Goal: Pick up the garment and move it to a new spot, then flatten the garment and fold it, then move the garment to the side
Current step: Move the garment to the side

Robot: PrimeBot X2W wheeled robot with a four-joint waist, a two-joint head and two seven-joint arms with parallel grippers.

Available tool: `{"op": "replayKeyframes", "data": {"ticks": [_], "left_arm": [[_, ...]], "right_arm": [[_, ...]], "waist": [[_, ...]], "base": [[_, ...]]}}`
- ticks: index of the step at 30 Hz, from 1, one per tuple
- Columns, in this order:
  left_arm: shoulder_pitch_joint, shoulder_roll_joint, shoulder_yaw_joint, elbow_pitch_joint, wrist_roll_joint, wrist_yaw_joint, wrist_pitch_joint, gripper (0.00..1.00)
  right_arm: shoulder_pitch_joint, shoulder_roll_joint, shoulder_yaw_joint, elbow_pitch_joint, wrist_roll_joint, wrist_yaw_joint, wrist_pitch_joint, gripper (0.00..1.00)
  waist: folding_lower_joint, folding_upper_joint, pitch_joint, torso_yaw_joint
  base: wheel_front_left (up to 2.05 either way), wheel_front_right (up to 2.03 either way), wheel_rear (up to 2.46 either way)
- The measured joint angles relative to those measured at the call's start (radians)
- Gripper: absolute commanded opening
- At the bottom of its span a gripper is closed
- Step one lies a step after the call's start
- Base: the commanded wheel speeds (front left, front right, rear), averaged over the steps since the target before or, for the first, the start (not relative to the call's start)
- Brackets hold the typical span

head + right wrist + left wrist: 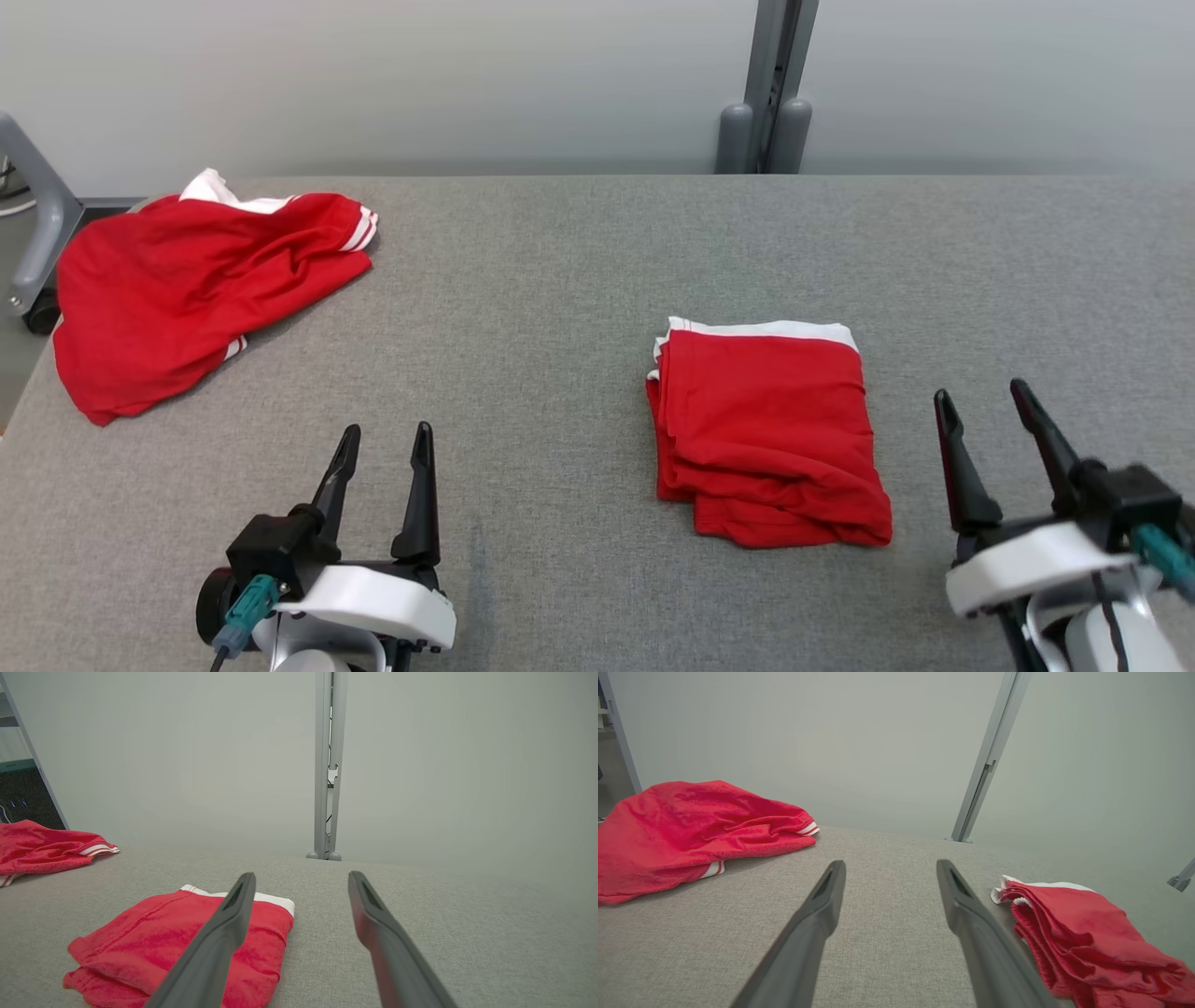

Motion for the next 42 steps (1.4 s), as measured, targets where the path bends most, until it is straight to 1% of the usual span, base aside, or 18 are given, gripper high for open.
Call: {"op": "replayKeyframes", "data": {"ticks": [2,5,7,12,13,17,21,24,28,31,32,33,34,35,36,37,42], "left_arm": [[-0.006,0.000,-0.004,0.000,0.000,0.000,0.000,1.00],[-0.015,0.000,-0.011,-0.001,-0.002,0.003,0.000,1.00],[-0.017,0.000,-0.015,0.000,-0.004,0.003,0.000,1.00],[-0.028,0.000,-0.027,0.001,-0.013,0.003,0.000,1.00],[-0.028,0.000,-0.027,0.001,-0.013,0.003,0.000,1.00],[-0.039,0.000,-0.031,0.001,-0.014,0.003,0.000,1.00],[-0.042,0.000,-0.032,0.000,-0.015,0.003,0.000,1.00],[-0.047,0.000,-0.032,-0.002,-0.015,0.004,0.000,1.00],[-0.051,0.000,-0.033,-0.005,-0.014,0.005,0.000,1.00],[-0.052,0.000,-0.035,-0.005,-0.014,0.005,0.000,1.00],[-0.054,0.000,-0.036,-0.005,-0.014,0.006,0.000,1.00],[-0.056,0.000,-0.036,-0.005,-0.014,0.006,0.000,1.00],[-0.057,0.000,-0.036,-0.006,-0.014,0.006,0.000,1.00],[-0.058,0.000,-0.036,-0.007,-0.014,0.006,0.000,1.00],[-0.058,0.000,-0.035,-0.007,-0.014,0.006,0.000,1.00],[-0.058,0.000,-0.034,-0.009,-0.013,0.006,0.000,1.00],[-0.060,0.000,-0.034,-0.017,-0.011,0.003,0.000,1.00]], "right_arm": [[-0.039,-0.033,0.014,0.032,0.007,0.000,0.040,1.00],[-0.088,-0.085,0.047,0.095,0.053,0.000,0.161,1.00],[-0.125,-0.111,0.070,0.127,0.125,0.000,0.254,1.00],[-0.204,-0.196,0.172,0.161,0.312,0.000,0.456,1.00],[-0.204,-0.196,0.172,0.161,0.312,0.000,0.456,1.00],[-0.242,-0.251,0.230,0.173,0.438,0.000,0.571,1.00],[-0.274,-0.294,0.266,0.204,0.539,0.000,0.655,1.00],[-0.284,-0.303,0.276,0.225,0.563,0.000,0.676,1.00],[-0.305,-0.301,0.292,0.271,0.614,0.000,0.704,1.00],[-0.326,-0.298,0.304,0.290,0.649,0.000,0.707,1.00],[-0.333,-0.299,0.312,0.294,0.654,0.000,0.703,0.87],[-0.341,-0.301,0.325,0.296,0.655,0.000,0.701,0.50],[-0.346,-0.305,0.337,0.295,0.656,0.000,0.693,0.35],[-0.350,-0.309,0.351,0.295,0.661,0.000,0.682,0.07],[-0.353,-0.312,0.362,0.294,0.662,0.000,0.672,0.07],[-0.357,-0.318,0.378,0.292,0.662,0.000,0.669,0.00],[-0.387,-0.368,0.441,0.280,0.640,0.000,0.606,0.00]], "waist": [[0.0001,0.0000,0.009,0.005],[0.0000,0.0000,0.023,0.015],[0.0000,0.0000,0.035,0.023],[0.0000,0.0000,0.061,0.049],[0.0000,0.0000,0.061,0.049],[0.0000,0.0000,0.080,0.072],[0.0000,0.0000,0.099,0.099],[0.0000,0.0000,0.106,0.108],[0.0000,0.0000,0.118,0.120],[0.0000,0.0000,0.126,0.126],[0.0000,0.0000,0.129,0.127],[0.0000,0.0000,0.132,0.128],[0.0000,0.0000,0.134,0.128],[0.0000,0.0000,0.137,0.128],[0.0001,0.0000,0.139,0.127],[0.0000,0.0000,0.141,0.125],[0.0000,0.0000,0.150,0.102]], "base": [[0.00,0.00,0.00],[0.00,0.00,0.00],[0.00,0.00,0.00],[0.00,0.00,0.00],[0.00,0.00,0.00],[0.00,0.00,0.00],[0.00,0.00,0.00],[0.00,0.00,0.00],[0.00,0.00,0.00],[0.00,0.00,0.00],[0.00,0.00,0.00],[0.00,0.00,0.00],[0.00,0.00,0.00],[0.00,0.00,0.00],[0.00,0.00,0.00],[0.00,0.00,0.00],[0.00,0.00,0.00]]}}
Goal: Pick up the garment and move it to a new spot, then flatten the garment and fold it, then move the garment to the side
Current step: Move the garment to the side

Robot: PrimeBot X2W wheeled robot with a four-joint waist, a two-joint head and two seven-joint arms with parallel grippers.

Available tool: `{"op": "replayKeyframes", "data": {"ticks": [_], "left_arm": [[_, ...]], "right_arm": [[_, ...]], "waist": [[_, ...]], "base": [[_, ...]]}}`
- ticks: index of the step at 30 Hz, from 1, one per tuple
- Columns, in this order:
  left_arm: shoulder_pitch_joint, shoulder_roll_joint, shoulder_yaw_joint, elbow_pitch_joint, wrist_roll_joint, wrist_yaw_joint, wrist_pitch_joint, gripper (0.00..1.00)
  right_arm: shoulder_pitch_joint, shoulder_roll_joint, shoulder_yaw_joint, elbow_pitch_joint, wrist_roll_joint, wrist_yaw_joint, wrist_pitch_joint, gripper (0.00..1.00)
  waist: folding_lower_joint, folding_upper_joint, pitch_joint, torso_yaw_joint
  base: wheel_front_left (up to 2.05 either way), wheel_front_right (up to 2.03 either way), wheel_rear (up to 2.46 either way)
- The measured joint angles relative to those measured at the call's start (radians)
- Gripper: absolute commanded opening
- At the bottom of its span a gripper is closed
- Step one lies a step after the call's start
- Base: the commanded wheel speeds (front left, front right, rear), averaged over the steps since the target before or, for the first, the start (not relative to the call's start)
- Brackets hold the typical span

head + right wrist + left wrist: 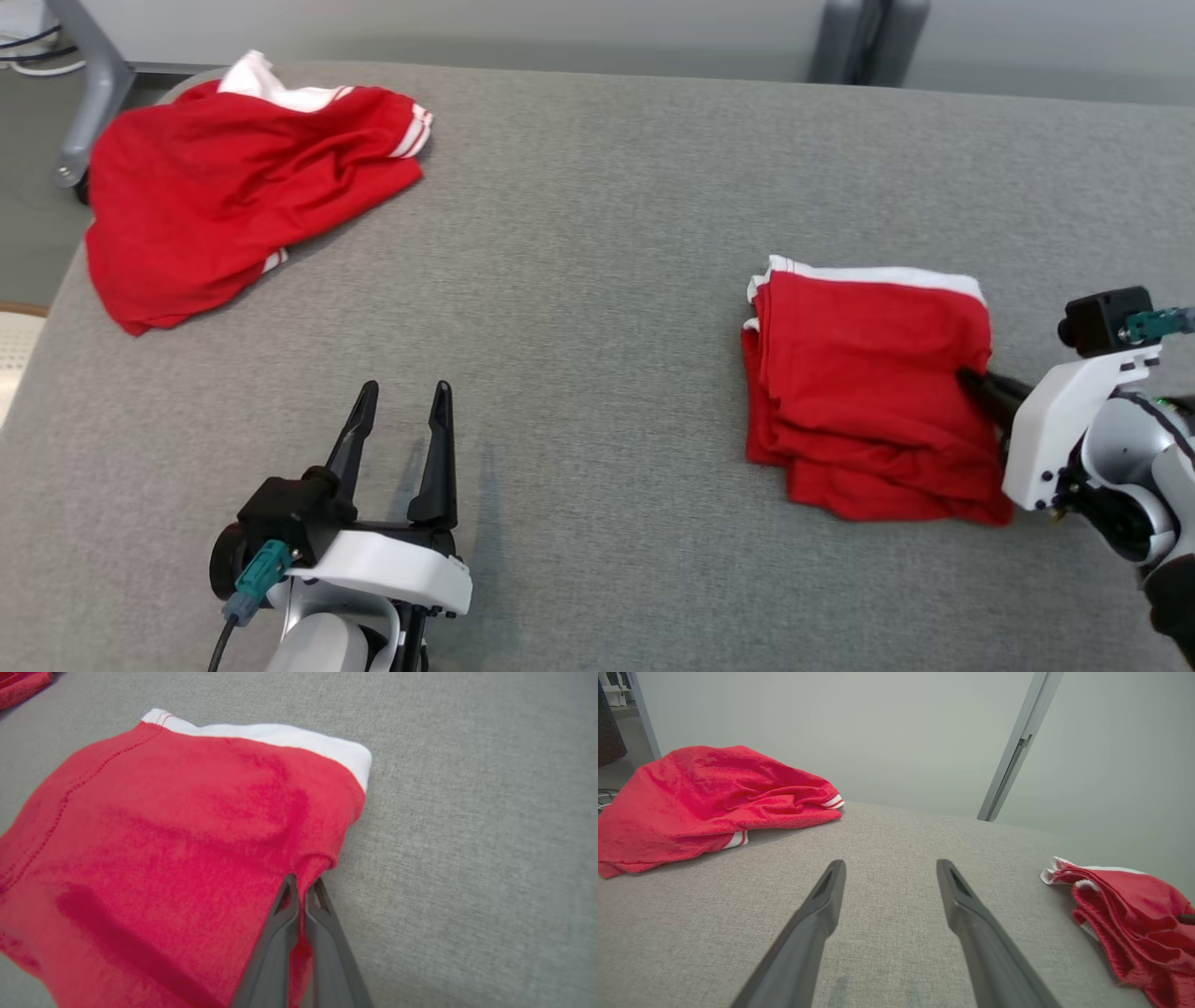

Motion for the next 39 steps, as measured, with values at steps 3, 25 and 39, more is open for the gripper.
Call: {"op": "replayKeyframes", "data": {"ticks": [3,25,39], "left_arm": [[-0.003,0.000,-0.007,-0.004,0.005,-0.006,0.000,1.00],[-0.114,0.039,-0.045,-0.008,0.109,-0.059,0.015,1.00],[-0.138,0.060,-0.048,-0.089,0.114,-0.043,0.030,1.00]], "right_arm": [[-0.025,-0.035,0.034,-0.002,-0.037,0.000,-0.048,0.00],[-0.204,0.026,0.106,0.148,-0.050,0.000,-0.279,0.00],[-0.377,-0.078,0.126,0.308,-0.079,0.000,-0.361,0.00]], "waist": [[0.0000,0.0000,0.007,-0.024],[0.0000,0.0000,0.133,-0.417],[0.0000,0.0000,0.217,-0.373]], "base": [[0.00,0.00,0.00],[0.00,0.00,0.00],[0.00,0.00,0.00]]}}
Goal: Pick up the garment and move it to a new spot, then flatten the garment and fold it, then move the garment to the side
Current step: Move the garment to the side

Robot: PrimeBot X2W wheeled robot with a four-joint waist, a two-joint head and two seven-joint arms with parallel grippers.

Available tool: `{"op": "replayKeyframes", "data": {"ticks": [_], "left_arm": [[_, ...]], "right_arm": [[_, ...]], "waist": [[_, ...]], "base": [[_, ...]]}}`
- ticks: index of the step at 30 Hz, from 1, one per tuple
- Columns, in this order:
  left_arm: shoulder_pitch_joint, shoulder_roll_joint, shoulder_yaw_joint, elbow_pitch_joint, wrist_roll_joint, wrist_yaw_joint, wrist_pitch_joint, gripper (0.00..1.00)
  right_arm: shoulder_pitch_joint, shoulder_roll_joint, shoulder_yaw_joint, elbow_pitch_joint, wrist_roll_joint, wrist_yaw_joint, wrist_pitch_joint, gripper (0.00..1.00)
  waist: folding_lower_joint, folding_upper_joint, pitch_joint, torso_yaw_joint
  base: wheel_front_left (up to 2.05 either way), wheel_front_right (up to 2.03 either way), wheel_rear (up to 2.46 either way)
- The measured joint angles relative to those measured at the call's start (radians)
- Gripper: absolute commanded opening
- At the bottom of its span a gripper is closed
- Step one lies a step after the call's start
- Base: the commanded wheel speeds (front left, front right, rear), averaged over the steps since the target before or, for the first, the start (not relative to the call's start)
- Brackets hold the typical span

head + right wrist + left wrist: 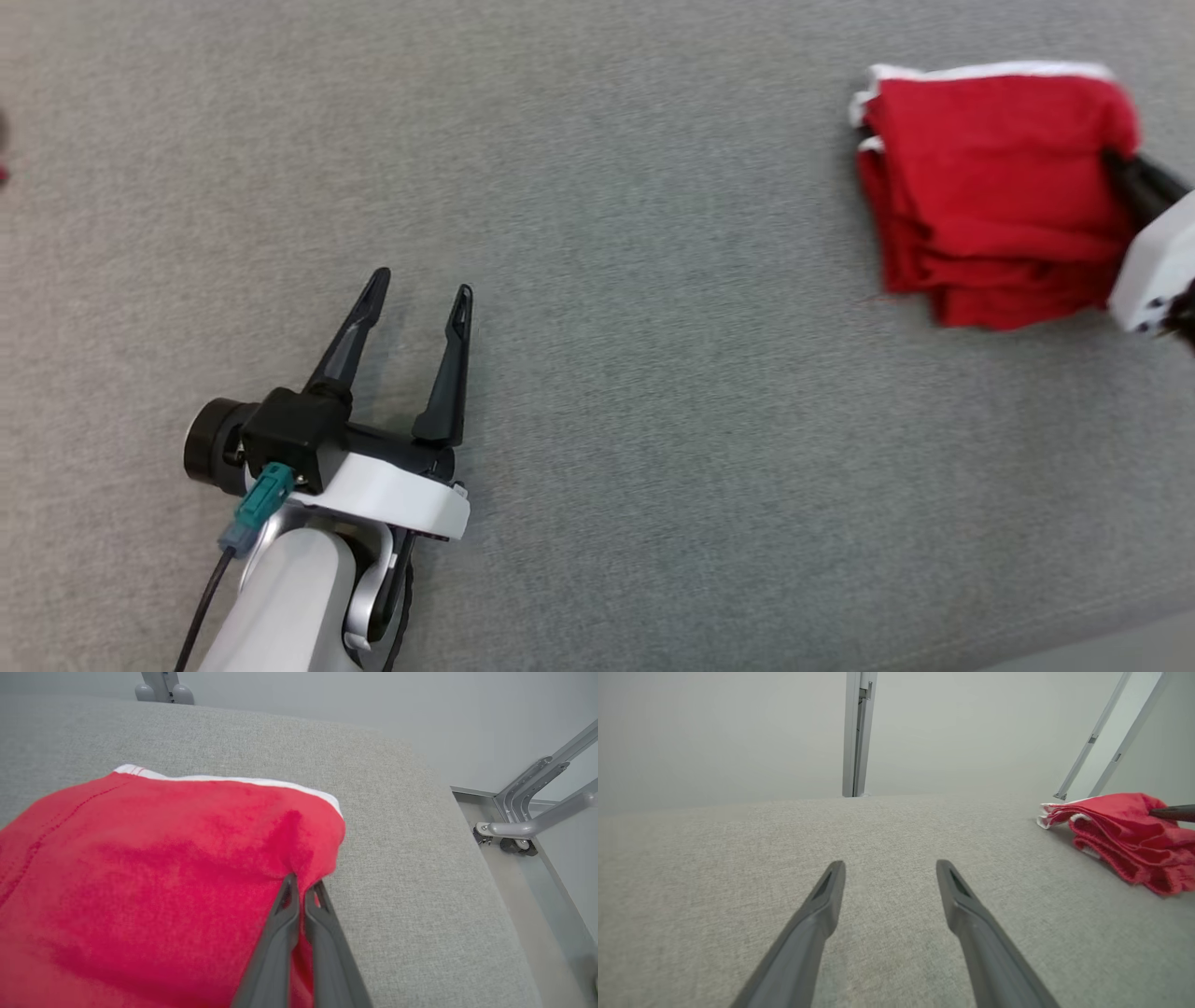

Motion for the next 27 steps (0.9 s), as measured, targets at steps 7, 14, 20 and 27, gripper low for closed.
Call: {"op": "replayKeyframes", "data": {"ticks": [7,14,20,27], "left_arm": [[0.000,0.005,0.000,-0.042,0.000,0.013,-0.003,1.00],[-0.001,0.010,-0.004,-0.074,0.000,0.018,-0.003,1.00],[-0.002,0.015,-0.007,-0.088,0.001,0.024,-0.003,1.00],[-0.002,0.018,-0.013,-0.088,0.000,0.025,-0.003,1.00]], "right_arm": [[-0.108,-0.103,-0.018,0.099,-0.061,0.000,0.000,0.00],[-0.196,-0.169,-0.030,0.173,-0.107,0.000,-0.002,0.00],[-0.259,-0.196,-0.024,0.250,-0.156,0.000,-0.005,0.00],[-0.296,-0.199,-0.039,0.335,-0.186,0.000,-0.037,0.00]], "waist": [[0.0000,0.0000,0.045,0.065],[0.0000,0.0000,0.094,0.118],[0.0000,0.0000,0.119,0.148],[0.0000,0.0000,0.119,0.165]], "base": [[0.00,0.00,0.00],[0.00,0.00,0.00],[0.00,0.00,0.00],[0.00,0.00,0.00]]}}
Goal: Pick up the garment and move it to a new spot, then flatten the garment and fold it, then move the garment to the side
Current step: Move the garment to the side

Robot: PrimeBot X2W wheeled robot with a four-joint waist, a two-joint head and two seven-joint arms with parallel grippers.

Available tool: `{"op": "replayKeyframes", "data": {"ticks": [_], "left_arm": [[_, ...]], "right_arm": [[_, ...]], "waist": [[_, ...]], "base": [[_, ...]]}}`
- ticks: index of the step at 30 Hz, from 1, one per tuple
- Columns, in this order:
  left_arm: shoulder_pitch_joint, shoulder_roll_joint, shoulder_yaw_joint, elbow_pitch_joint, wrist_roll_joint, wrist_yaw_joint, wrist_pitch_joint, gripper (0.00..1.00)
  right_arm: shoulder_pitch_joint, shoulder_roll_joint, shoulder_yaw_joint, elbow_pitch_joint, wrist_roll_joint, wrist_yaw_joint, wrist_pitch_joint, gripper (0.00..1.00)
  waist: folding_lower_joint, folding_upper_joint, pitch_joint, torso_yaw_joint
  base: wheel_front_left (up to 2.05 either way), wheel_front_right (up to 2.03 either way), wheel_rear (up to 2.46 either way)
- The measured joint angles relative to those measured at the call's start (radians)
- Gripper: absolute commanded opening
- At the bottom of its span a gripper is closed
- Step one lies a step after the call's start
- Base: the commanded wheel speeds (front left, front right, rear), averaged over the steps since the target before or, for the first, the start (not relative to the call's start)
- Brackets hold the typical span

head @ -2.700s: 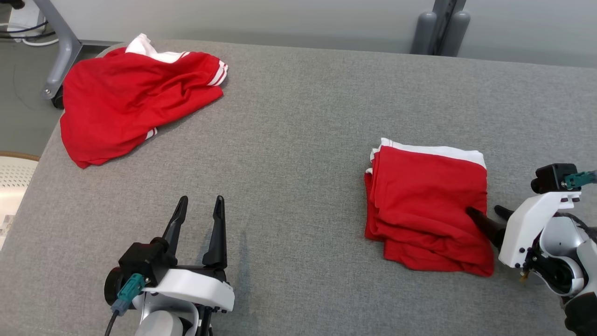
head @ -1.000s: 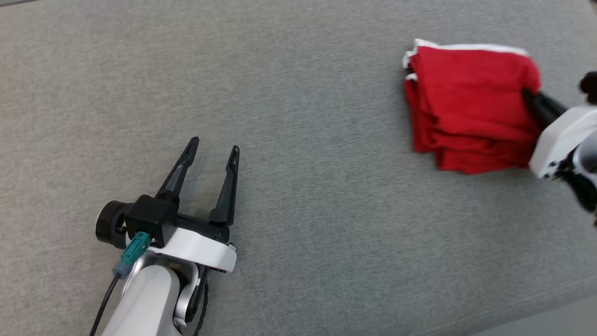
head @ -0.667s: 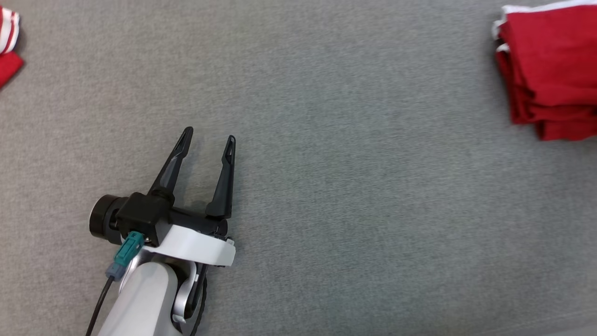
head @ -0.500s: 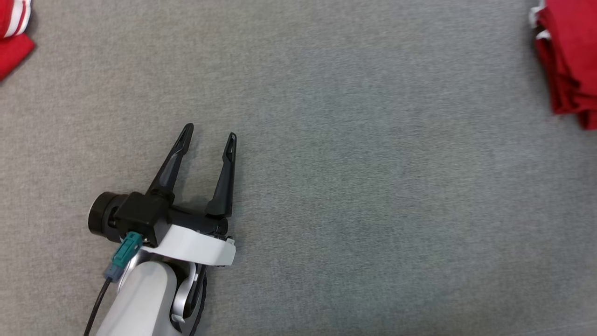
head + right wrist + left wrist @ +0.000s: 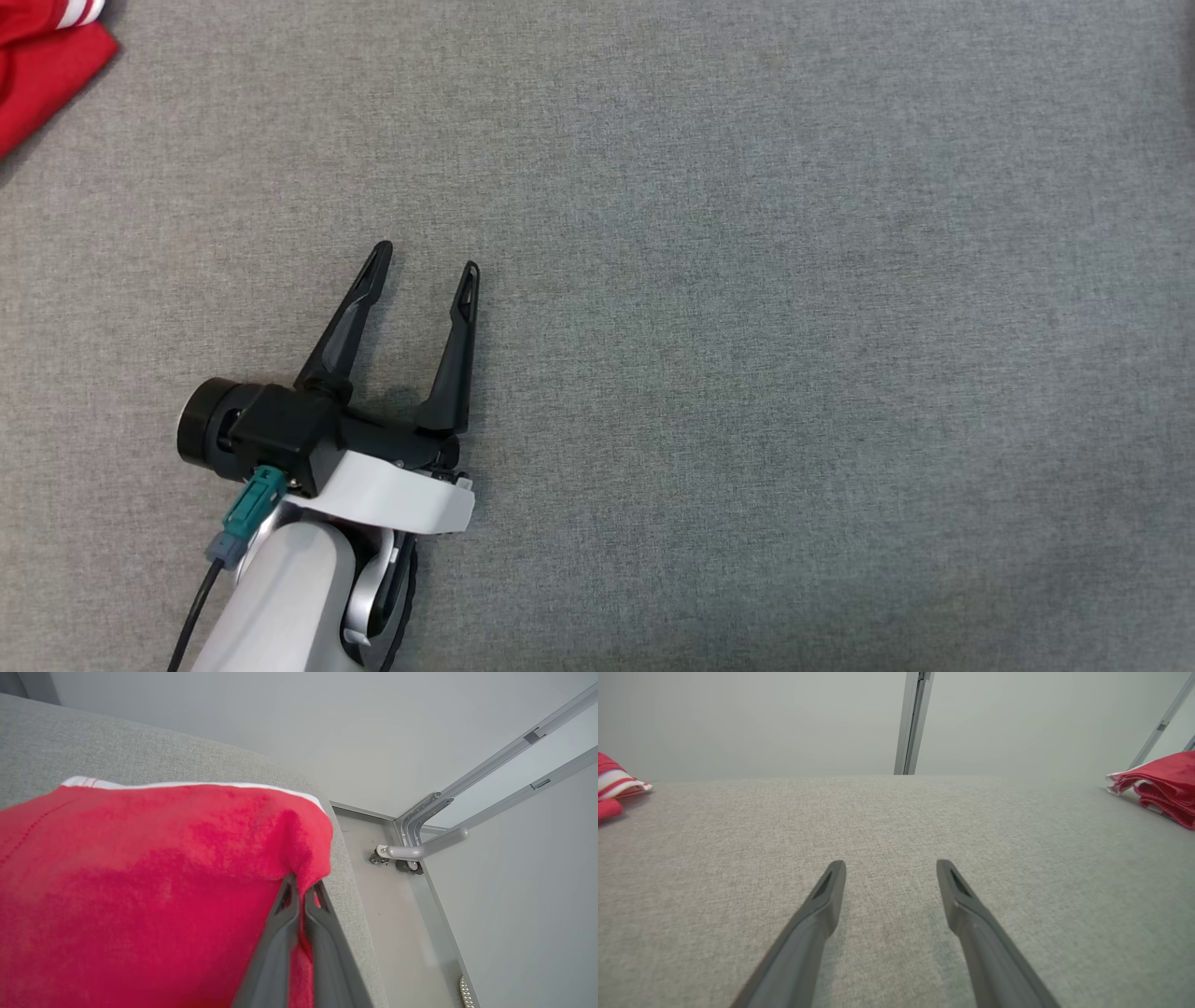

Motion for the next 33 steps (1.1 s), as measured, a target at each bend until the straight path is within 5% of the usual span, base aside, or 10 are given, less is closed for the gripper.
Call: {"op": "replayKeyframes", "data": {"ticks": [3,4,5,6,22,33], "left_arm": [[0.000,0.002,-0.003,0.001,0.000,0.001,0.000,1.00],[0.000,0.004,-0.003,0.001,0.000,0.002,0.000,1.00],[0.000,0.005,-0.004,0.002,0.000,0.003,0.000,1.00],[0.000,0.005,-0.005,0.002,0.000,0.005,0.000,1.00],[0.001,0.007,-0.018,0.034,-0.011,0.010,0.001,1.00],[0.001,-0.004,0.011,0.095,-0.047,0.012,-0.016,1.00]], "right_arm": [[-0.019,0.001,-0.004,0.032,-0.023,0.000,-0.024,0.00],[-0.028,0.000,-0.010,0.043,-0.030,0.000,-0.035,0.15],[-0.036,0.000,-0.014,0.052,-0.039,0.000,-0.047,0.49],[-0.042,0.001,-0.016,0.059,-0.047,0.000,-0.063,1.00],[-0.055,0.085,-0.039,0.091,-0.166,0.000,-0.212,1.00],[0.071,0.174,-0.117,-0.124,-0.133,0.000,-0.219,1.00]], "waist": [[0.0000,0.0000,0.000,0.005],[0.0000,0.0000,0.000,0.006],[0.0000,0.0000,0.000,0.008],[0.0000,0.0001,0.000,0.008],[0.0000,0.0000,-0.038,0.006],[0.0000,0.0000,-0.155,0.003]], "base": [[0.00,0.00,0.00],[0.00,0.00,0.00],[0.00,0.00,0.00],[0.00,0.00,0.00],[0.00,0.00,0.00],[0.00,0.00,0.00]]}}
